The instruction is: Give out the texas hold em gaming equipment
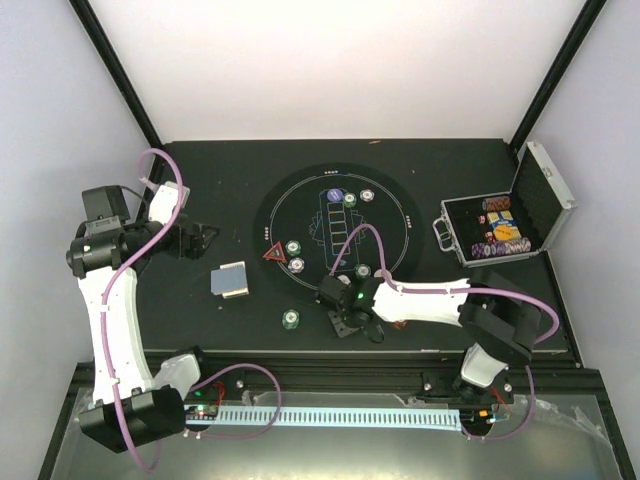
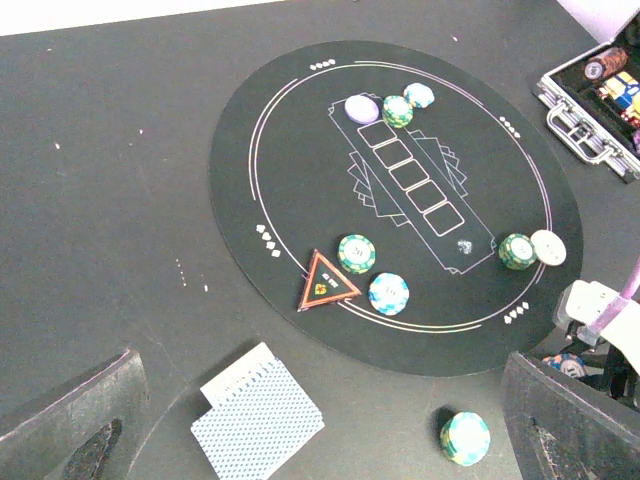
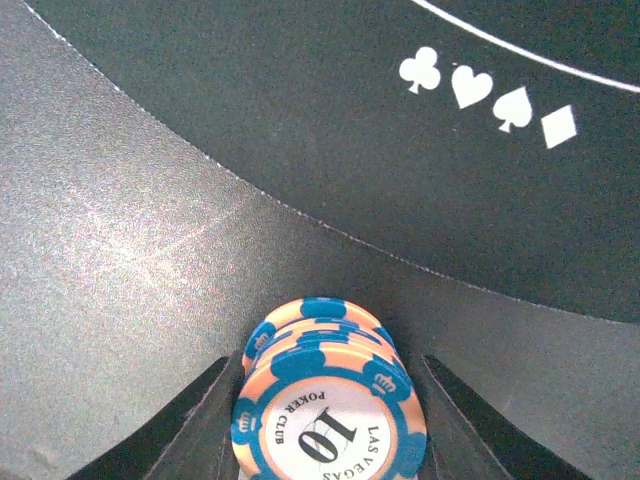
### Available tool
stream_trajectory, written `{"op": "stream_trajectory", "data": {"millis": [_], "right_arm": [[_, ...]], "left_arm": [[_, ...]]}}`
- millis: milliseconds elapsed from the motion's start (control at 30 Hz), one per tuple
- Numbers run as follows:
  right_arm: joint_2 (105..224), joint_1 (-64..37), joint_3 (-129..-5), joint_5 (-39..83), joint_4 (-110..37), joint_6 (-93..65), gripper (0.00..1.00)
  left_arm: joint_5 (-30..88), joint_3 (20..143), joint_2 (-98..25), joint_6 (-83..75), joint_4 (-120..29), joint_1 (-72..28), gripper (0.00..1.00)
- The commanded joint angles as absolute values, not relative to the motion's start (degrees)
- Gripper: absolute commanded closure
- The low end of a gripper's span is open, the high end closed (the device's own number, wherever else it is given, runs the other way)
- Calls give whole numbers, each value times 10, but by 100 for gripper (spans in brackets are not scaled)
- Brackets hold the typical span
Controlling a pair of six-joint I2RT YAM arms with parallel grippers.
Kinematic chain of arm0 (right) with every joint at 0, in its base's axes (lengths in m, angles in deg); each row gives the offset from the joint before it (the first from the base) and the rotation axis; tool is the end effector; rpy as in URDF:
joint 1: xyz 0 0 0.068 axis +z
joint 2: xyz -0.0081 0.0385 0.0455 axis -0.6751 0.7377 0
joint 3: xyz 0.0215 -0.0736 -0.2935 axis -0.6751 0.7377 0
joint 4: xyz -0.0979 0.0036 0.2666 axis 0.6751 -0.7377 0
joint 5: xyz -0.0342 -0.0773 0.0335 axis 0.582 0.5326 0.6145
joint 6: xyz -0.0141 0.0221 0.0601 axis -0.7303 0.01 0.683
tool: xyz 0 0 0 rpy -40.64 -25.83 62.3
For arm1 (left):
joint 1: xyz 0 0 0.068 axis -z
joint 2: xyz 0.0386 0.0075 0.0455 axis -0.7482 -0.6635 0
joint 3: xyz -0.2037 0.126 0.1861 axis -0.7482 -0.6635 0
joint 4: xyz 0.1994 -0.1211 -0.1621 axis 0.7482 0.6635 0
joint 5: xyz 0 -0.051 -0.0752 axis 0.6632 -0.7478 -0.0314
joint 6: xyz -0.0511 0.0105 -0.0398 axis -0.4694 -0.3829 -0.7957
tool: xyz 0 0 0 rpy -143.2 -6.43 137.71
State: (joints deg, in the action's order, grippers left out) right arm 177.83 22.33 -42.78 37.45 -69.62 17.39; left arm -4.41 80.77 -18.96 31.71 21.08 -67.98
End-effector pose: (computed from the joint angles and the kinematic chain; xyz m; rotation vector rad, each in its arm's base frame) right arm 0.1378 0.2768 0.1469 -0.6479 2.8198 0.1457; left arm 0.1833 0.0287 0.3964 0.3843 2.2020 -0.4918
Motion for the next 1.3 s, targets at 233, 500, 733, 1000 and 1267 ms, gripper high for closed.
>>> {"op": "stream_trajectory", "data": {"millis": [233, 500, 733, 1000, 1267], "right_arm": [[1748, 221, -449, 388, -728, 167, 50], [1758, 221, -445, 386, -723, 170, 46], [1775, 221, -432, 388, -713, 171, 45], [1761, 221, -426, 387, -705, 176, 57], [1736, 221, -452, 388, -733, 171, 63]], "left_arm": [[-67, 835, -183, 329, 229, -682, 1], [-65, 835, -182, 332, 229, -682, 1], [-65, 837, -178, 332, 229, -682, 1], [-63, 839, -178, 333, 228, -682, 1], [-67, 836, -178, 331, 229, -682, 1]]}}
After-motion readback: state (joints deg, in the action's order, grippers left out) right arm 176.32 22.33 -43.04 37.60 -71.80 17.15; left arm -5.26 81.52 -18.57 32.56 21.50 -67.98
